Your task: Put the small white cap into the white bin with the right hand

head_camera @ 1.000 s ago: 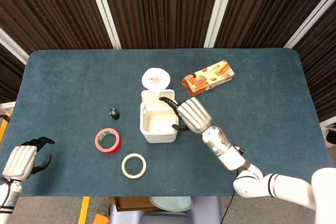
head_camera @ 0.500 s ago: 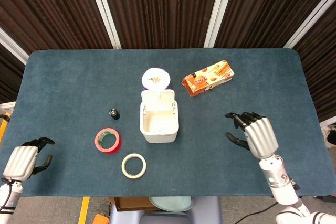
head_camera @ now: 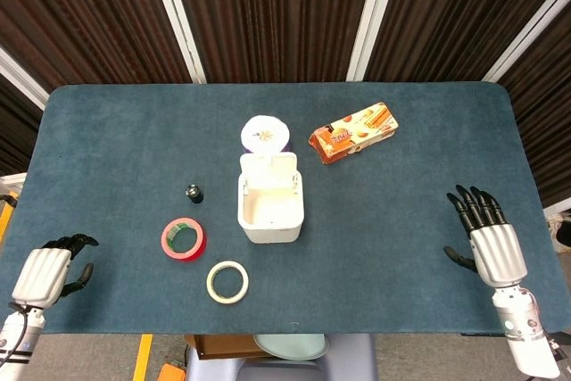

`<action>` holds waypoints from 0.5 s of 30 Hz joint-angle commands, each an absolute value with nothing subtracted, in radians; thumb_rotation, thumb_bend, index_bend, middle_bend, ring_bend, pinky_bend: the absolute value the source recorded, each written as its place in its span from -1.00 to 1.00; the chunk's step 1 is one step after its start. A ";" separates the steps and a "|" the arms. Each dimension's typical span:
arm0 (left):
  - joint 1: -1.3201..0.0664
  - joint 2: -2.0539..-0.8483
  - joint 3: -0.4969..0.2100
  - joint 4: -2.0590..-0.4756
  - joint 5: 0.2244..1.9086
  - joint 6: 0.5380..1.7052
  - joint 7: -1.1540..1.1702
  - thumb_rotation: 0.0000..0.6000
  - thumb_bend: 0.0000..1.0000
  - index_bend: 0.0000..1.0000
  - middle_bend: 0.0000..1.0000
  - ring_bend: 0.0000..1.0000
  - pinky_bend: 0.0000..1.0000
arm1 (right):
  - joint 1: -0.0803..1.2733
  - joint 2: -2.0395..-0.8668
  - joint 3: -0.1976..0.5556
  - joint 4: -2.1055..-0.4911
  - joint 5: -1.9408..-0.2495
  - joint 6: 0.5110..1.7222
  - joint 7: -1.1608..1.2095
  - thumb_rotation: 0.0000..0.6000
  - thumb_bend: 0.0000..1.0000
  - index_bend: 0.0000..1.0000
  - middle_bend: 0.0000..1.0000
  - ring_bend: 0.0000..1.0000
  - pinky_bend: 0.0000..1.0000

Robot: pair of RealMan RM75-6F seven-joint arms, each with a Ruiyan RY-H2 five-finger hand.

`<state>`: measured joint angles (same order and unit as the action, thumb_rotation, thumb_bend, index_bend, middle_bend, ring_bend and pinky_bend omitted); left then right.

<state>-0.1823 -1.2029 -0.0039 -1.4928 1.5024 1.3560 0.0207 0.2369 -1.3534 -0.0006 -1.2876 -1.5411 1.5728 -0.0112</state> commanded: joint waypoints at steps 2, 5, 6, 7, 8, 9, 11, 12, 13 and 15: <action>-0.178 -1.213 -0.006 -1.478 1.521 1.382 0.008 1.00 -0.10 -0.35 -0.38 -0.29 -0.14 | 0.237 -1.319 0.005 -1.344 -1.501 1.507 -0.035 1.00 -0.82 -0.64 -0.74 -0.83 -0.58; -0.175 -1.218 -0.007 -1.466 1.532 1.398 -0.004 1.00 -0.10 -0.37 -0.39 -0.30 -0.14 | 0.230 -1.316 0.010 -1.353 -1.505 1.508 -0.034 1.00 -0.82 -0.64 -0.74 -0.83 -0.58; -0.174 -1.219 -0.007 -1.463 1.535 1.402 -0.008 1.00 -0.10 -0.39 -0.39 -0.30 -0.14 | 0.228 -1.314 0.012 -1.358 -1.506 1.508 -0.028 1.00 -0.82 -0.64 -0.74 -0.83 -0.58; -0.174 -1.220 -0.008 -1.459 1.537 1.405 -0.014 1.00 -0.10 -0.40 -0.39 -0.30 -0.14 | 0.226 -1.308 0.014 -1.365 -1.507 1.507 -0.017 1.00 -0.82 -0.64 -0.74 -0.83 -0.58; -0.173 -1.220 -0.007 -1.457 1.537 1.406 -0.016 1.00 -0.10 -0.41 -0.39 -0.30 -0.14 | 0.225 -1.305 0.015 -1.369 -1.507 1.506 -0.009 1.00 -0.82 -0.64 -0.74 -0.83 -0.58; -0.173 -1.220 -0.007 -1.456 1.536 1.406 -0.017 1.00 -0.10 -0.41 -0.39 -0.30 -0.14 | 0.223 -1.301 0.017 -1.373 -1.507 1.504 -0.003 1.00 -0.82 -0.64 -0.74 -0.83 -0.58; -0.174 -1.220 -0.008 -1.455 1.534 1.404 -0.019 1.00 -0.10 -0.39 -0.39 -0.30 -0.14 | 0.221 -1.295 0.018 -1.380 -1.507 1.498 0.004 1.00 -0.82 -0.64 -0.74 -0.83 -0.58; -0.174 -1.220 -0.008 -1.455 1.533 1.403 -0.019 1.00 -0.10 -0.38 -0.39 -0.30 -0.14 | 0.220 -1.293 0.018 -1.382 -1.509 1.494 0.005 1.00 -0.82 -0.64 -0.74 -0.83 -0.58; -0.174 -1.220 -0.008 -1.455 1.532 1.402 -0.017 1.00 -0.10 -0.37 -0.39 -0.30 -0.14 | 0.220 -1.291 0.017 -1.384 -1.511 1.488 0.004 1.00 -0.82 -0.64 -0.74 -0.83 -0.58; -0.175 -1.221 -0.008 -1.454 1.533 1.402 -0.014 1.00 -0.10 -0.37 -0.39 -0.30 -0.14 | 0.221 -1.289 0.016 -1.387 -1.512 1.475 0.002 1.00 -0.82 -0.64 -0.74 -0.83 -0.58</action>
